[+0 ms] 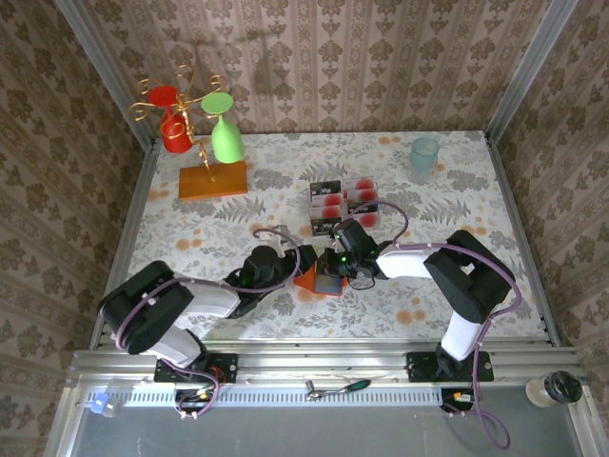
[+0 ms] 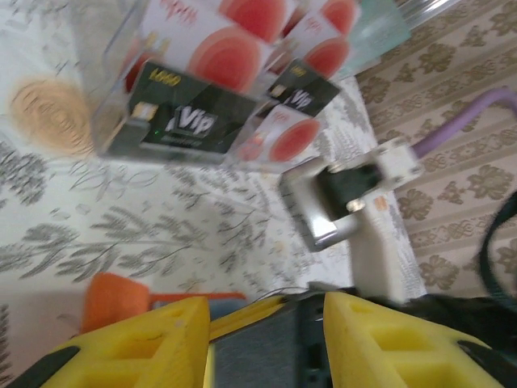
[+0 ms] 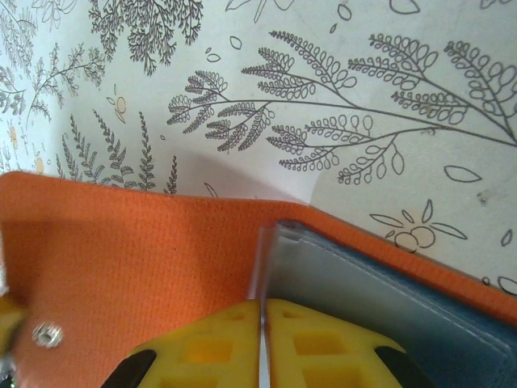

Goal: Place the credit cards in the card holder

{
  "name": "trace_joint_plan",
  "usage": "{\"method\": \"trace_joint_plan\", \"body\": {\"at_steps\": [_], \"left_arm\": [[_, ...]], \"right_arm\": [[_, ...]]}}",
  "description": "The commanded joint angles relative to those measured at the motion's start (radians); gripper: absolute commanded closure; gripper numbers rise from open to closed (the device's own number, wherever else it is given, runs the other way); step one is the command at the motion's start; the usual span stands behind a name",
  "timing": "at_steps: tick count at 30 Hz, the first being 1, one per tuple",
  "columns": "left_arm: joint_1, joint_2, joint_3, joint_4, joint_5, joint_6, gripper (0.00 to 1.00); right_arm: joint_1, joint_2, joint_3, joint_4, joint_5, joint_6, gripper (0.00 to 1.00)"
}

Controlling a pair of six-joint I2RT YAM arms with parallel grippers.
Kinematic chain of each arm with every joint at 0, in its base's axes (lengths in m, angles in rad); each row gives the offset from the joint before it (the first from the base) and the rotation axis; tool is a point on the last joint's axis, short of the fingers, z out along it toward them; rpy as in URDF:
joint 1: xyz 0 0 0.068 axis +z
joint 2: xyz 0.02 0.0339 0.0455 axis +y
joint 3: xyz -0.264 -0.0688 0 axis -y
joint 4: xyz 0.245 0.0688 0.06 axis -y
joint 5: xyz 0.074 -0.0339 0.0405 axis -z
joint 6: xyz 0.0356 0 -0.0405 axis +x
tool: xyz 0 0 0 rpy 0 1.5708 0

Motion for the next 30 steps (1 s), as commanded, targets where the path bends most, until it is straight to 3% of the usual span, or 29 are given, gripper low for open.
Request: {"method": "trace_joint_plan", "body": {"at_steps": [1, 5, 11, 23, 30], "left_arm": [[0.002, 0.052, -0.036, 0.164, -0.023, -0.054, 0.60], [0.007, 0.097, -0.063, 0.202, -0.021, -0.054, 0.63], [0.008, 0.083, -0.062, 0.129, -0.008, -0.009, 0.64], [-0.024, -0.020, 0.032, -0.269, -0.003, 0.190, 0.64], [-0.047, 0.001, 0.094, -0.403, 0.021, 0.326, 0.56]], "right_arm": [[0.005, -0.010, -0.028, -0.033, 0.007, -0.006, 0.87], [-0.010, -0.069, -0.048, -0.071, 0.022, -0.027, 0.87], [-0.044, -0.131, -0.063, -0.146, 0.046, -0.072, 0.87], [-0.073, -0.130, -0.079, -0.181, 0.061, -0.108, 0.87], [-0.075, -0.078, -0.068, -0.142, -0.016, -0.095, 0.87]]}}
